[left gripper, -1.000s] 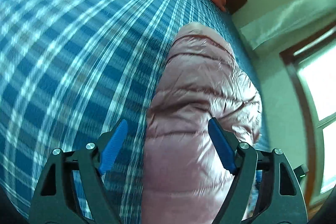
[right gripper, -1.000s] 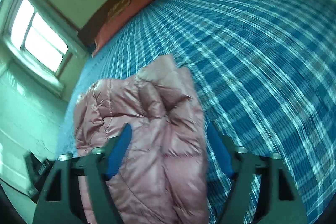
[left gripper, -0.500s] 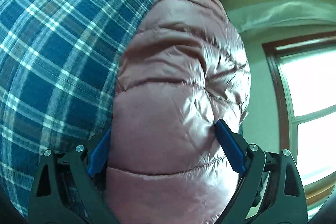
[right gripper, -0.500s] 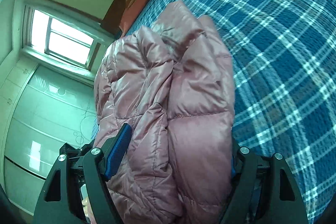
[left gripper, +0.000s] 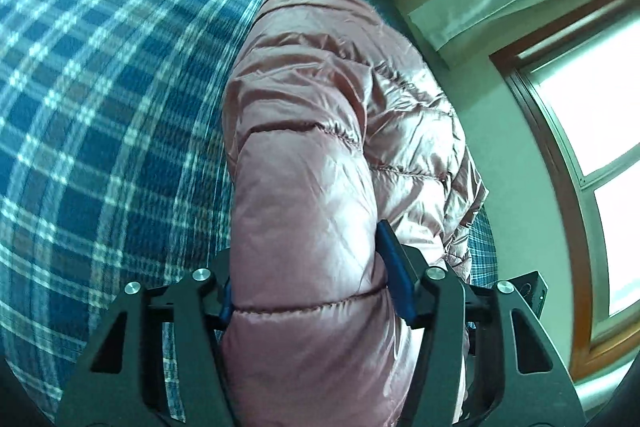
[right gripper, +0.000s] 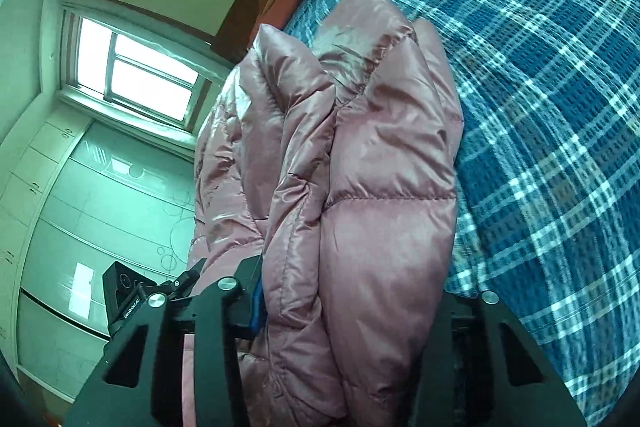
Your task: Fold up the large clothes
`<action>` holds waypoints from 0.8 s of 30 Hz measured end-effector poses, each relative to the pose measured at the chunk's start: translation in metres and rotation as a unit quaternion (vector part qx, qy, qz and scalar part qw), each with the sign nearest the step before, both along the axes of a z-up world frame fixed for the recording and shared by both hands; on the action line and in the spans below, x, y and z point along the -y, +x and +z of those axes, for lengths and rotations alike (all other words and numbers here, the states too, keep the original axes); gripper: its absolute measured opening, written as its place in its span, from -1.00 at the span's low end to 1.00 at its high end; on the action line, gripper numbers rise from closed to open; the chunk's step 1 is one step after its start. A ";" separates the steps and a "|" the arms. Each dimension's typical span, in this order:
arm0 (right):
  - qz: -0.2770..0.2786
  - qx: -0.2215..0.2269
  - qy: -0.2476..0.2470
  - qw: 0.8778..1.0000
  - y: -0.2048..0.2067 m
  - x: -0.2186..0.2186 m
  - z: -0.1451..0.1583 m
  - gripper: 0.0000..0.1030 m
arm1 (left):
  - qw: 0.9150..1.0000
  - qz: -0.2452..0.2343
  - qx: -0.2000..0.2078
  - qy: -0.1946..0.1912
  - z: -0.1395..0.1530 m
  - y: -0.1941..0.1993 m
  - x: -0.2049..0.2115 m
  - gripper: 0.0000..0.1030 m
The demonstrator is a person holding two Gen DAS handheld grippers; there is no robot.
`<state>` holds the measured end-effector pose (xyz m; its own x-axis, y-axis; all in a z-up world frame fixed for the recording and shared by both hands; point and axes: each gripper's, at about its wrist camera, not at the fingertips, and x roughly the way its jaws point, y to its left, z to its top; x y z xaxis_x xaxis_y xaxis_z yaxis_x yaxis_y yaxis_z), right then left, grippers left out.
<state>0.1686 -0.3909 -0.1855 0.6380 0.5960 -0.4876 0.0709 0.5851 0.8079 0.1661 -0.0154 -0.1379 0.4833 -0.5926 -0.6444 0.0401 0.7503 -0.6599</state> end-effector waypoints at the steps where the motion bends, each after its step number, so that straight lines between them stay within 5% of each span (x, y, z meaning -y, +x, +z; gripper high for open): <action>1: 0.000 0.004 0.002 1.000 0.000 -0.001 0.001 -0.23 | 1.000 0.000 0.009 0.005 0.006 0.001 0.000 0.07; 13: 0.031 0.034 0.030 0.998 0.062 -0.059 0.018 -0.29 | 0.998 0.041 0.048 0.025 0.033 0.036 -0.059 0.06; 24: 0.057 0.012 0.034 0.998 0.121 -0.098 -0.001 -0.29 | 0.997 0.067 0.019 0.033 0.001 0.067 -0.123 0.06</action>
<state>0.2892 -0.2931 -0.1861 0.5750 0.6967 -0.4290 -0.0120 0.5315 0.8470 0.2331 0.1077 -0.1374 0.5806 -0.4783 -0.6589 -0.0394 0.7918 -0.6095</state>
